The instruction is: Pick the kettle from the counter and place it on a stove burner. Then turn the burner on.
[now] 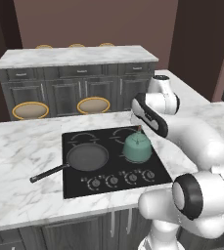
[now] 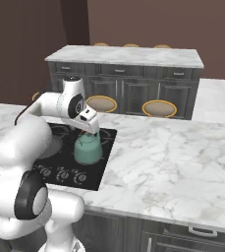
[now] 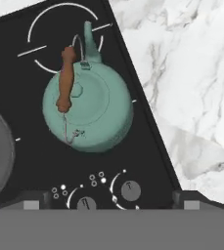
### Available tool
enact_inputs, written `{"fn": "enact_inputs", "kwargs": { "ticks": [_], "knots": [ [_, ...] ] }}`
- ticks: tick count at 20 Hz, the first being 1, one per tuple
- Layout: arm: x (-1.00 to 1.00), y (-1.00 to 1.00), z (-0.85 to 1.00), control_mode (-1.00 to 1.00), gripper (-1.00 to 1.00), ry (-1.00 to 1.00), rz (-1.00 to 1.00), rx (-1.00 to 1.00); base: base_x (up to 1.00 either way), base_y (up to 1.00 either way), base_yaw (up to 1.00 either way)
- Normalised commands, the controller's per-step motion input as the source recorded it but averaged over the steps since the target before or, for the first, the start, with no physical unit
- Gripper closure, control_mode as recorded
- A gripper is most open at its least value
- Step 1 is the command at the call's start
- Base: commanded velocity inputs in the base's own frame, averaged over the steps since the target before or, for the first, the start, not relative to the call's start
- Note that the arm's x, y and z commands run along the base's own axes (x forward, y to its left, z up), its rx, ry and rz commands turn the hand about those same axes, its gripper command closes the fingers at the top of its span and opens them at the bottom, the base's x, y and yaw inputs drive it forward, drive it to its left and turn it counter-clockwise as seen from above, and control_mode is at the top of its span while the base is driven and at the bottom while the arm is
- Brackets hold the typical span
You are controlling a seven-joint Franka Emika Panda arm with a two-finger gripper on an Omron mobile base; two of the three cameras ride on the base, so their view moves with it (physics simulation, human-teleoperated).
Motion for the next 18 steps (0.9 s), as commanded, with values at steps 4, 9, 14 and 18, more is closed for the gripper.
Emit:
{"fn": "enact_inputs", "kwargs": {
  "ticks": [4, 9, 14, 18],
  "knots": [
    [-0.95, 0.0, -0.16, -1.0, -1.0, 0.0, 0.16, -0.09, 0.0, 0.0, 0.0],
    [-0.7, 0.0, -0.2, -1.0, -1.0, 0.0, 0.15, -0.09, 0.0, 0.0, 0.0],
    [-0.16, 0.0, -0.16, -1.0, -1.0, 0.01, 0.08, -0.01, 0.0, 0.0, 0.0],
    [-0.06, 0.0, -0.24, -1.0, -1.0, 0.06, 0.06, 0.0, 0.0, 0.0, 0.0]
  ]
}}
